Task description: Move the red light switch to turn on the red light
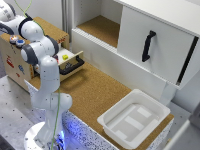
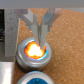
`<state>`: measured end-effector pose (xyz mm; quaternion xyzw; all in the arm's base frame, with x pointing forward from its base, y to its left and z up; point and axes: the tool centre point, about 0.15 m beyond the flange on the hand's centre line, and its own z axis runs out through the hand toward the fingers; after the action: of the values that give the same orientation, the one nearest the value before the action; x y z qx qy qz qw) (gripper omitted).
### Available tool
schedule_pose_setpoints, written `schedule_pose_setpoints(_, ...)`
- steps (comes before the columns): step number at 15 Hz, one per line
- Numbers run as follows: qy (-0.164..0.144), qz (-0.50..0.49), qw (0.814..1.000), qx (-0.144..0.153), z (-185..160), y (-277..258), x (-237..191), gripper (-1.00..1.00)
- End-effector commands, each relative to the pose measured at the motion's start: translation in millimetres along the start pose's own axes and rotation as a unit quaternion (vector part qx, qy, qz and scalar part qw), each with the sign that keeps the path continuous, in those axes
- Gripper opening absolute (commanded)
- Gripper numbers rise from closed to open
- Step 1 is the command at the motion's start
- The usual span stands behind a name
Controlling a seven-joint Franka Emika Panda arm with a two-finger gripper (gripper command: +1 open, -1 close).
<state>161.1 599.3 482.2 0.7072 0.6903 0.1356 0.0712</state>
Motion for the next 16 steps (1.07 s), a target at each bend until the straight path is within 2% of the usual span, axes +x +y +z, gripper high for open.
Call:
schedule_pose_setpoints(1, -0.079, 0.011, 0.997, -0.004, -40, 24, 24, 1.0)
schedule_pose_setpoints(7, -0.079, 0.003, 0.997, 0.01, -42, 13, 25, 1.0)
schedule_pose_setpoints(10, -0.083, 0.027, 0.996, 0.03, -40, 12, 14, 1.0)
schedule_pose_setpoints(13, -0.063, 0.066, 0.994, 0.062, -31, 28, -8, 1.0)
schedule_pose_setpoints(16, -0.043, 0.133, 0.987, 0.075, -19, 62, -47, 1.0)
